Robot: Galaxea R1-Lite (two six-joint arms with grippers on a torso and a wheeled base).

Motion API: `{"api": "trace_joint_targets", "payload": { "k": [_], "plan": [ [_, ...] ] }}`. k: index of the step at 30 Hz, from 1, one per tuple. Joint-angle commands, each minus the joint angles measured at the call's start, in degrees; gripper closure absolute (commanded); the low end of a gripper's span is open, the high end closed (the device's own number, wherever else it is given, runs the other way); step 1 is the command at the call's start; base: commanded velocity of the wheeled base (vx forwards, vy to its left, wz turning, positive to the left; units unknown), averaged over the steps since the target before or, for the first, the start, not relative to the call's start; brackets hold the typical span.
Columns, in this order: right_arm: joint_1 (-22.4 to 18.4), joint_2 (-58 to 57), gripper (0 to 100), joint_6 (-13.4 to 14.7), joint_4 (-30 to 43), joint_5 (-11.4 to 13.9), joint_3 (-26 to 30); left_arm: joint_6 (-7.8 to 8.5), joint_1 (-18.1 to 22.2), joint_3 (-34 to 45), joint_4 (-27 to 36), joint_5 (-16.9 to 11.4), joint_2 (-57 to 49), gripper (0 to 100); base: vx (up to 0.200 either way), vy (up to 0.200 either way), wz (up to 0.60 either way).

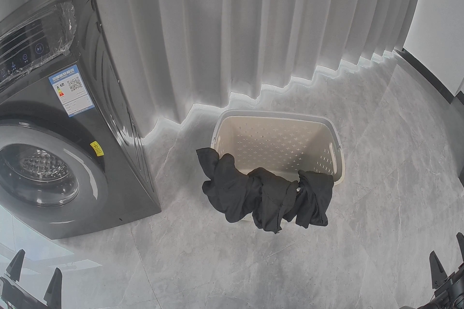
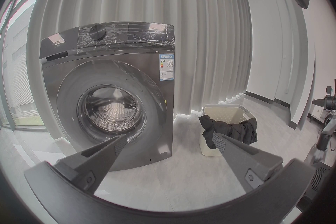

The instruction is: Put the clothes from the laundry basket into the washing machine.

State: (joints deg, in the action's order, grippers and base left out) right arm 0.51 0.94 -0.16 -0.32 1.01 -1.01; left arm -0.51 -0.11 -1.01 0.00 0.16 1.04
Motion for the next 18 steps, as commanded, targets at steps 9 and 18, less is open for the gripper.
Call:
{"api": "trace_joint_targets", "payload": {
  "k": [9,18],
  "plan": [
    [0.0,-0.6,0,0.0,0.0,0.0,1.0,0.07,0.0,1.0,0.0,0.0,-0.9,0,0.0,-0.133,0.0],
    [0.0,-0.6,0,0.0,0.0,0.0,1.0,0.07,-0.1,1.0,0.0,0.0,-0.9,0,0.0,0.0,0.0]
  ]
}}
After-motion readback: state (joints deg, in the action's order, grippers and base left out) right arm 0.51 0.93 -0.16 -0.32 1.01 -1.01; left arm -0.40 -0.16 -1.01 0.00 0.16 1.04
